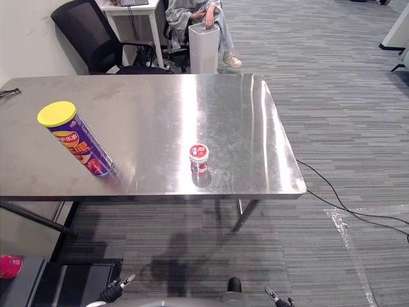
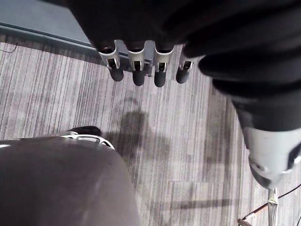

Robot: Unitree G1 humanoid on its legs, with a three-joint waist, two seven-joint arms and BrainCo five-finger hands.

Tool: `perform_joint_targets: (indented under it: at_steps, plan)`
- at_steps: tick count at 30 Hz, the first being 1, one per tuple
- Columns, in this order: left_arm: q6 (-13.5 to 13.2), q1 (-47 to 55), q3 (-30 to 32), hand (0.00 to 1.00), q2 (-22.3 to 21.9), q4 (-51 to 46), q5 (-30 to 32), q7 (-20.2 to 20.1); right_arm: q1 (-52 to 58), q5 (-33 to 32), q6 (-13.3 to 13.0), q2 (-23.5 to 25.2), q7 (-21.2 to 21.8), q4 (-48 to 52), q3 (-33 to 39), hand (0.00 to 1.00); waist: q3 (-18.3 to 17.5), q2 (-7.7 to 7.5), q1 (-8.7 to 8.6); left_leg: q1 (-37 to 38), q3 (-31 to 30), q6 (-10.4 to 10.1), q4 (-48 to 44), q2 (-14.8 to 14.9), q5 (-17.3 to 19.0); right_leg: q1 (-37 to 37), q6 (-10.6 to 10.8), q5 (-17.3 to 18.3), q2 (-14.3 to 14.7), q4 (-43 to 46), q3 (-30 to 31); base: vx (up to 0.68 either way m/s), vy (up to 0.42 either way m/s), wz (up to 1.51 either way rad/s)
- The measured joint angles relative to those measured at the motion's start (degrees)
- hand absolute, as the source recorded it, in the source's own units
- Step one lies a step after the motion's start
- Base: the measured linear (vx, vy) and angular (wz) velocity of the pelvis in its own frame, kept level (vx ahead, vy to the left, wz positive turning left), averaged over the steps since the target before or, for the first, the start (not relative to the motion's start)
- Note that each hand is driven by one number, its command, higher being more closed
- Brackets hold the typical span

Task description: Put the gum and the chips on the shelf.

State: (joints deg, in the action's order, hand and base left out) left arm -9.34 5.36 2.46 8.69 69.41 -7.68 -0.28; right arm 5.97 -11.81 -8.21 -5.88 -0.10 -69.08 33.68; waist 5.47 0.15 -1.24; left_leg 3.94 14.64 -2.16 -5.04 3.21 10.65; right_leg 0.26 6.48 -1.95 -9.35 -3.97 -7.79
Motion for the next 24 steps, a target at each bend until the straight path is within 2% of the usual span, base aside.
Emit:
perform_joint_targets:
  at_steps: [2, 3, 4, 6, 9, 10, 13, 15, 18, 21, 24]
  plan:
    - [0.00, 0.66, 0.06, 0.00, 0.00, -0.02, 0.01, 0.00, -0.10, -0.08, 0.00, 0.01, -0.12, 0.08, 0.96, 0.00, -0.13, -0.54, -0.06, 0.35, 0.11, -0.11, 1.06, -0.02, -0.57, -0.11, -0.01, -0.01, 0.14, -0.13, 0.12, -0.09, -0.045, -0.05]
    - [0.01, 0.81, 0.06, 0.00, 0.00, -0.02, 0.04, 0.01, -0.12, -0.22, 0.00, -0.03, -0.20, 0.21, 2.09, 0.00, -0.49, -0.11, -0.05, 0.36, 0.08, -0.12, 1.18, 0.02, -0.61, -0.04, 0.00, -0.07, 0.21, -0.30, 0.09, -0.06, -0.040, 0.00]
    - [0.02, 0.90, 0.05, 0.00, -0.03, -0.02, 0.09, 0.01, -0.13, -0.78, 0.01, -0.21, -0.27, 0.27, 2.13, 0.00, -0.39, -0.50, -0.03, 0.30, 0.08, -0.12, 1.36, 0.03, -0.61, -0.06, 0.05, -0.11, 0.22, -0.39, 0.09, 0.00, 0.000, 0.00]
    - [0.04, 1.17, 0.04, 0.00, -0.15, -0.03, 0.10, 0.01, -0.41, -2.31, 0.01, -0.75, -0.38, 1.29, 2.54, 0.00, -0.65, -0.24, -0.03, 0.40, 0.07, -0.15, 1.92, -0.07, -0.73, -0.02, 0.06, -0.21, 0.21, -0.61, 0.06, 0.00, 0.000, 0.00]
    - [0.09, 1.39, 0.01, 0.00, -0.18, -0.35, 0.11, 0.03, -0.47, -3.69, 0.12, -2.24, -1.36, 7.49, 2.52, 0.00, -0.68, -0.21, -0.06, 0.38, 0.09, -0.11, 1.85, -0.20, -0.80, -0.03, 0.22, -0.37, 0.12, -0.67, 0.09, 0.05, 0.005, 0.00]
    - [0.10, 1.85, -0.05, 0.00, -0.19, -1.63, 0.10, 0.04, -0.47, -3.94, 0.07, -3.41, -3.04, 14.77, 2.53, 0.00, -0.69, -0.21, -0.10, 0.36, -0.06, -0.13, 1.87, -0.32, -0.77, -0.10, 0.26, -0.48, 0.05, -0.48, 0.13, 0.05, 0.012, 0.03]
    - [0.08, 1.90, -0.23, 0.00, -0.16, -2.53, 0.09, 0.06, -0.14, -3.73, -0.06, -4.61, -5.11, 27.56, 1.87, 0.00, -0.69, -0.19, -0.14, 0.24, -0.12, -0.14, 1.87, -0.46, -0.76, -0.37, 0.26, -0.48, -0.03, -0.41, 0.31, 0.04, 0.011, -0.02]
    - [0.02, 2.40, -0.37, 0.00, -0.11, -3.84, 0.09, 0.09, -0.31, 1.18, -1.01, -5.86, -7.28, 41.07, 1.79, 0.00, -0.79, -0.04, -0.08, 0.15, -0.31, -0.14, 1.76, -0.41, -0.76, -0.88, 0.26, -0.47, 0.04, 0.20, 0.36, 0.03, 0.002, -0.04]
    - [-0.04, 2.94, -0.41, 0.00, -0.08, -4.62, 0.09, 0.06, -0.52, 6.97, -2.41, -6.65, -8.91, 53.00, 1.81, 0.00, -0.71, -0.19, -0.13, 0.03, -1.06, -0.15, 1.15, -0.34, -0.75, -0.86, 0.25, -0.46, 0.03, 0.76, 0.24, 0.00, -0.002, 0.01]
    - [-0.02, 3.38, -0.40, 0.00, -0.08, -5.32, 0.11, 0.07, -1.21, 9.61, -3.57, -6.68, -9.35, 62.06, 0.93, 0.00, -0.72, -0.27, -0.14, 0.13, -1.40, -0.24, 0.45, -0.21, -0.62, -0.81, 0.23, -0.38, -0.03, 1.63, 0.00, -0.02, -0.006, 0.01]
    - [0.00, 3.94, -0.32, 0.00, -0.09, -5.99, 0.21, 0.04, 0.38, 9.76, -4.46, -6.76, -7.45, 71.56, -4.35, 0.00, -0.75, -0.30, -0.14, -0.33, -2.53, -0.04, -0.85, -0.21, 0.41, -0.54, 0.29, 0.55, -0.28, 2.27, -0.73, -0.06, -0.012, 0.08]
